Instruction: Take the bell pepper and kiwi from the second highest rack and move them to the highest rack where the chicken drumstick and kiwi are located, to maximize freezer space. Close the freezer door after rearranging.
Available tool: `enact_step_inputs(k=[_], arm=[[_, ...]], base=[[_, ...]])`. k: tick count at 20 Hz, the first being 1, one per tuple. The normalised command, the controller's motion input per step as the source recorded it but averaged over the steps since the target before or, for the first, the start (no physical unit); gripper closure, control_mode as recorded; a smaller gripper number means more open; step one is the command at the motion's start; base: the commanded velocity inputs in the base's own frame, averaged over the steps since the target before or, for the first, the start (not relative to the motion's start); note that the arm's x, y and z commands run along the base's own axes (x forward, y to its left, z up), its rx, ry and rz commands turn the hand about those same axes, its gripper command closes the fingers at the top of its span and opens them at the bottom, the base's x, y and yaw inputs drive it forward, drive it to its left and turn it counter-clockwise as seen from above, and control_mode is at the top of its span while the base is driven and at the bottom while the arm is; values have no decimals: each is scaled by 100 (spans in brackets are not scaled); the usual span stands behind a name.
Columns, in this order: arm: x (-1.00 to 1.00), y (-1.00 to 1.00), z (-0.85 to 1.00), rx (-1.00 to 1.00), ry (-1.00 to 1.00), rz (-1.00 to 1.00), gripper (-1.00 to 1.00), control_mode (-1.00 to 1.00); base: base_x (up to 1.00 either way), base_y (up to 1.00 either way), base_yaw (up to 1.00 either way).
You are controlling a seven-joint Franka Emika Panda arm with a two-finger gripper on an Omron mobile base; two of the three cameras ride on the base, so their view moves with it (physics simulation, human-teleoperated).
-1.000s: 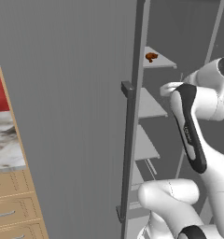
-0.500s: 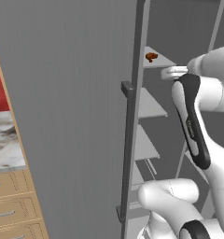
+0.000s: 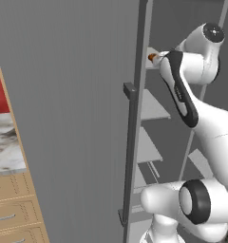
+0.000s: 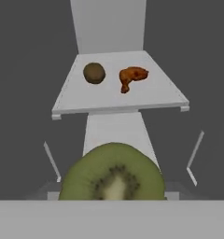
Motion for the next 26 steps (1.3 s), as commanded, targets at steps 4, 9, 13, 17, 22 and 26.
enact_step_inputs(k=[4,9,13,17,22,26], arm=[[86,-5,3,0,15,0,100,-100],[80,-18,0,0,5,0,100,-100],[82,-20,0,0,0,0,100,-100],[71,-2,-22,0,-1,0,100,-100],[59,0,-31,0,-9,0,100,-100],[64,0,0,0,2,0,100,-100]], base=[[0,0,0],[0,0,0],[0,0,0],[0,0,0],[0,0,0],[0,0,0]])
